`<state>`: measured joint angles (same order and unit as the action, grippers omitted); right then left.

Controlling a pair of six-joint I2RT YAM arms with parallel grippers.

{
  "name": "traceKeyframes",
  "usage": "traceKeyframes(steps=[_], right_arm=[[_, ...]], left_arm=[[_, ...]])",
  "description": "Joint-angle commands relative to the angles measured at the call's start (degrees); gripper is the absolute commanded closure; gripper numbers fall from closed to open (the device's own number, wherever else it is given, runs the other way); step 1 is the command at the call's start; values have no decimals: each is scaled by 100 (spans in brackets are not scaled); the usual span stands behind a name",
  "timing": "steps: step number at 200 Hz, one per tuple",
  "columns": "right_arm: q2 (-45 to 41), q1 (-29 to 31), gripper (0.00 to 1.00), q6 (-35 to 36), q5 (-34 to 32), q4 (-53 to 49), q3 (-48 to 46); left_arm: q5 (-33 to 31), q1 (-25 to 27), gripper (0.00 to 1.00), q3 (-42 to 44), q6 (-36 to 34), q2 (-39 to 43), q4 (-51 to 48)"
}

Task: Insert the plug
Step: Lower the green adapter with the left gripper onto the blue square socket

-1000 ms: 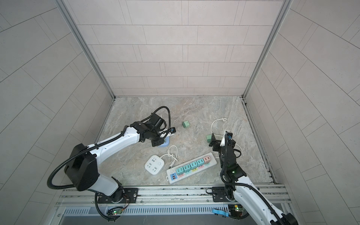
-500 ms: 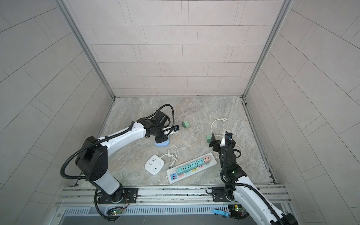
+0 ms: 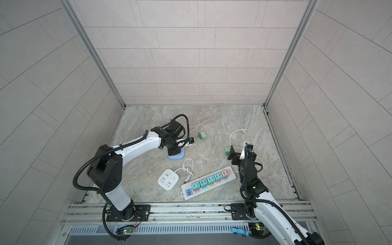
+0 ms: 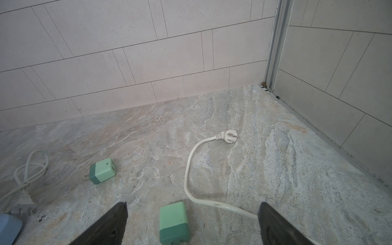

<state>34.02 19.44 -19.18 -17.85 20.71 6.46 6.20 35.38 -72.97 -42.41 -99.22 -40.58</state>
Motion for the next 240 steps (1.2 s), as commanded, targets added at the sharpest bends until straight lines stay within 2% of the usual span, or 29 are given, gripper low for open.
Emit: traceKeyframes(steps=[1,37,103,203,240], right_arm=[[-34,-25,2,-68,-17,12,13],[-35,-20,2,-68,-9,7,10],[-47,-19,2,-68,0,-6,13],[-62,-19,2,-68,2,-14,10],[-70,-20,2,-68,3,-14,9]], left_arm=[[209,-28,100,-168,-227,7,-112],[373,-30,100,-49,-331,83,73],[224,-122,100,-146,-311,-169,21],[668,-127,100,-156,-378,-148,-121],[506,-125,100,-199,-374,-282,-117]])
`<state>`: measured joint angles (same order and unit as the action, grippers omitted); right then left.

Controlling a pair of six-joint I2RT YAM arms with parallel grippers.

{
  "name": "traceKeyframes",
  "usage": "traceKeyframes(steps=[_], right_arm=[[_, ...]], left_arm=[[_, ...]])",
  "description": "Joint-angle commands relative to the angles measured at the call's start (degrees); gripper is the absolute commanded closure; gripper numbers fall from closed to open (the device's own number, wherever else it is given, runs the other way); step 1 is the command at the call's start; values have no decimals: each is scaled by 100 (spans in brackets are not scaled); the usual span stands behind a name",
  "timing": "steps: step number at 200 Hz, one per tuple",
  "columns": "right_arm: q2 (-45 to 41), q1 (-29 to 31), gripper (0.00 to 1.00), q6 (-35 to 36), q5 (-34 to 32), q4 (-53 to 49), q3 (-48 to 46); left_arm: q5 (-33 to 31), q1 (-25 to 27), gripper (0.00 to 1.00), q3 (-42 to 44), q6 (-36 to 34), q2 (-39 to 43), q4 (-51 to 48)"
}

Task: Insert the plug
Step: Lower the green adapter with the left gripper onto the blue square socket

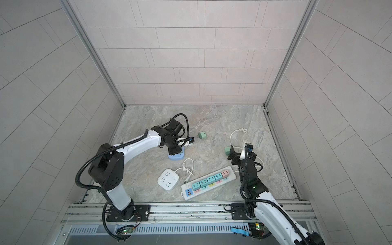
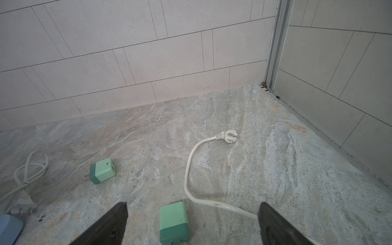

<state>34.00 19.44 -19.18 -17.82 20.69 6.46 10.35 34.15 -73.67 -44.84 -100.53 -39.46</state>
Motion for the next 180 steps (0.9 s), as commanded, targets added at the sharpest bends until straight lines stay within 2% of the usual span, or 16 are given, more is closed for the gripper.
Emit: traceKeyframes(steps=[1,45,101,180], right_arm=[[-64,-19,2,-68,0,-17,7],[-66,-20,2,-73,-2,-19,9],[-69,-15,2,-71,5,-22,7],[-67,-19,2,-76,3,-21,8]], left_arm=[[86,-4,100,-129,-131,-156,-228],[-7,6,100,-35,-369,-248,-173],[257,20,100,32,-632,-367,-197],[281,21,100,60,-623,-716,-117]])
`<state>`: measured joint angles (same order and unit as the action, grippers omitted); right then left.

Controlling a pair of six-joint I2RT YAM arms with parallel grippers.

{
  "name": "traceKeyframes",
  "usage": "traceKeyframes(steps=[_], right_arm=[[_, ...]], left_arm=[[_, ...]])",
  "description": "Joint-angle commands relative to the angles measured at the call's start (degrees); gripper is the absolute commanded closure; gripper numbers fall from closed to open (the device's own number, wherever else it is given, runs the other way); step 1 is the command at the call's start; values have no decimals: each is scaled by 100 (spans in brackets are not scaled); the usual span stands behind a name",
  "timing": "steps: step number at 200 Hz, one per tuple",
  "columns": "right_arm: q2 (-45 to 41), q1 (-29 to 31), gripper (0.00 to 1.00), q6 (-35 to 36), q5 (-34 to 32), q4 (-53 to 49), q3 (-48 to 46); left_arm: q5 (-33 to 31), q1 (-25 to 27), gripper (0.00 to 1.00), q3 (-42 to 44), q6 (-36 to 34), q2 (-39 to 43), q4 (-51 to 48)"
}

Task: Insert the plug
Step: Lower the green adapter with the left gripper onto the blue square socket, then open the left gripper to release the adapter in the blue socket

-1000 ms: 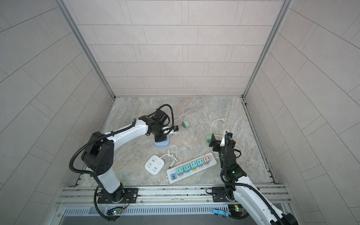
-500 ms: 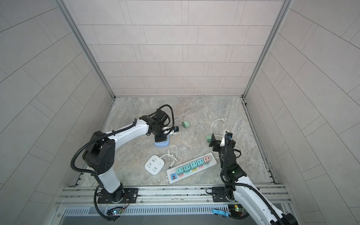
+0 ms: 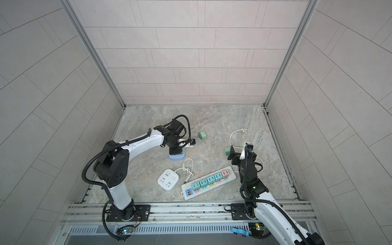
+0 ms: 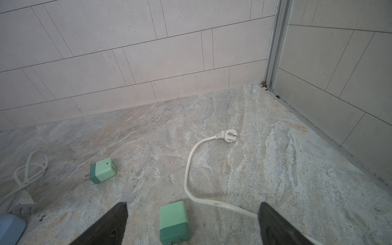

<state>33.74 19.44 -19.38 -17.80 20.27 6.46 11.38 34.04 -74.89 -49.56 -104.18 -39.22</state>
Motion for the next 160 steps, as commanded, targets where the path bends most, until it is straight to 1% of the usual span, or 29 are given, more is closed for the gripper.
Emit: traceKeyframes(steps=[1,28,62,67,68,69,77,88,92,93,97,101,105,118,124,127,135,137,139,160], right_arm=[[-37,-19,2,-52,3,21,6],[-50,-15,2,-48,5,19,7],[-41,-19,2,-49,24,21,7],[-40,-24,2,-44,39,21,8],[-37,-22,2,-42,39,21,11],[-35,-20,2,-41,40,25,12],[-38,-20,2,-40,52,29,5],[-34,-19,2,-36,74,38,5],[-33,-19,1,-31,79,34,9],[-29,-19,1,-27,82,36,11],[-33,-19,1,-24,92,33,13],[-33,-19,1,-24,92,37,10],[-29,-19,1,-24,98,41,6],[-34,-24,1,-14,104,48,5],[-27,-19,1,-21,102,47,7],[-23,-19,1,-19,102,51,13],[-25,-24,1,-12,110,55,8],[-25,-20,1,-11,108,55,10],[-25,-15,1,-13,110,56,12],[-23,-19,1,-18,102,48,5]], left_arm=[[184,32,100,184,-146,-350,-135],[256,24,100,367,-123,-278,78],[145,25,99,356,0,-173,126],[103,28,95,369,19,-137,176],[94,26,91,369,27,-124,181],[80,25,91,376,39,-113,193],[-51,24,80,413,109,-49,349],[-75,24,71,462,170,66,505],[-50,24,66,463,175,101,518],[-45,24,65,460,175,105,520],[-18,28,53,465,172,146,521],[-7,24,46,454,170,182,521],[8,31,42,450,181,229,514],[162,32,38,360,141,352,342],[216,41,32,299,117,428,244],[238,42,28,267,121,476,216],[277,58,13,260,131,643,188],[282,58,5,261,124,666,185],[292,63,1,268,129,714,186],[367,77,0,374,139,1310,229]])
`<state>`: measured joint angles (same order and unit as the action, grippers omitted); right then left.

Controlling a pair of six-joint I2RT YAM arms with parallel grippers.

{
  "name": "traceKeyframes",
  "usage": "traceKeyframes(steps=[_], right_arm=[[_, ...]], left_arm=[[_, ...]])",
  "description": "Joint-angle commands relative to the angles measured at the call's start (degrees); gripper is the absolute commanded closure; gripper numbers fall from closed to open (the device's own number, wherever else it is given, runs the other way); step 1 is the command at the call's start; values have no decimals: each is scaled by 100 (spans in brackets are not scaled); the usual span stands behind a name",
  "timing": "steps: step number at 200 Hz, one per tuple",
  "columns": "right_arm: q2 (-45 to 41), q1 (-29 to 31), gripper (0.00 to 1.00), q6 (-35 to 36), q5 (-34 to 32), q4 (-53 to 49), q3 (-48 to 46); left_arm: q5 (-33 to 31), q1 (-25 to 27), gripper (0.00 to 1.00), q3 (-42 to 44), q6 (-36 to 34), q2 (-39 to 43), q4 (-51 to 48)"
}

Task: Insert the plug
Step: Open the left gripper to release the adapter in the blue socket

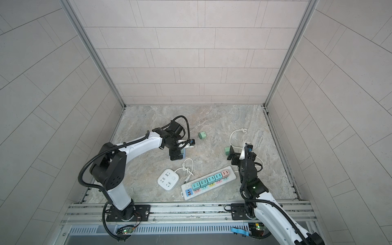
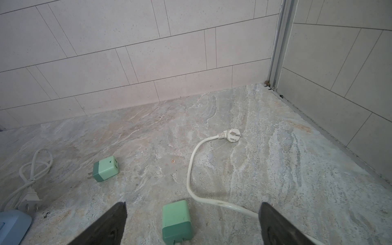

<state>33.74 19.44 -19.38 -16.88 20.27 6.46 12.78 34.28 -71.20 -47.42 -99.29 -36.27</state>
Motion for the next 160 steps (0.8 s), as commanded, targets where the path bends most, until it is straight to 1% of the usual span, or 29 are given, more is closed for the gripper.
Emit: traceKeyframes(steps=[1,12,27,43,52,58,67,77,98,104,112,119,125,128,141,160], right_arm=[[-24,-19,1,-16,10,52,5],[-9,-22,1,-23,0,55,8],[-2,-19,1,-33,-17,54,22],[-15,-16,1,-61,-74,17,26],[-28,-18,0,-144,-202,-41,39],[-33,-19,0,-217,-345,-102,63],[-35,-20,0,-344,-576,-205,96],[-26,-15,0,-532,-872,-364,152],[81,-28,0,-996,-1336,-949,418],[155,-34,0,-1038,-1360,-970,454],[271,-37,0,-1066,-1348,-963,505],[383,-44,0,-1085,-1323,-993,571],[502,-46,0,-1095,-1318,-1039,640],[559,-46,0,-1102,-1318,-1065,683],[808,-59,0,-1136,-1321,-1303,895],[1178,-94,1,-1364,-1332,-2030,1441]], left_arm=[[226,57,0,16,-70,852,-61],[199,61,0,124,58,1252,112],[95,52,0,387,479,1869,563],[-303,42,0,840,1421,2570,1417],[-725,43,0,1203,2154,2973,2126],[-1192,37,0,1442,2704,3203,2612],[-1837,35,0,1653,3559,3525,2927],[-2528,34,0,1762,4533,3806,2898],[-3143,28,0,1986,5583,4394,2320],[-3222,32,0,2130,5842,4601,2180],[-3177,31,0,2461,6010,4919,2160],[-3053,27,0,2878,6056,5235,2280],[-2986,34,0,3302,6077,5428,2577],[-2961,30,0,3479,6105,5718,2615],[-3016,26,0,4167,6381,6473,2603],[-3076,29,0,5059,6932,7688,2425]])
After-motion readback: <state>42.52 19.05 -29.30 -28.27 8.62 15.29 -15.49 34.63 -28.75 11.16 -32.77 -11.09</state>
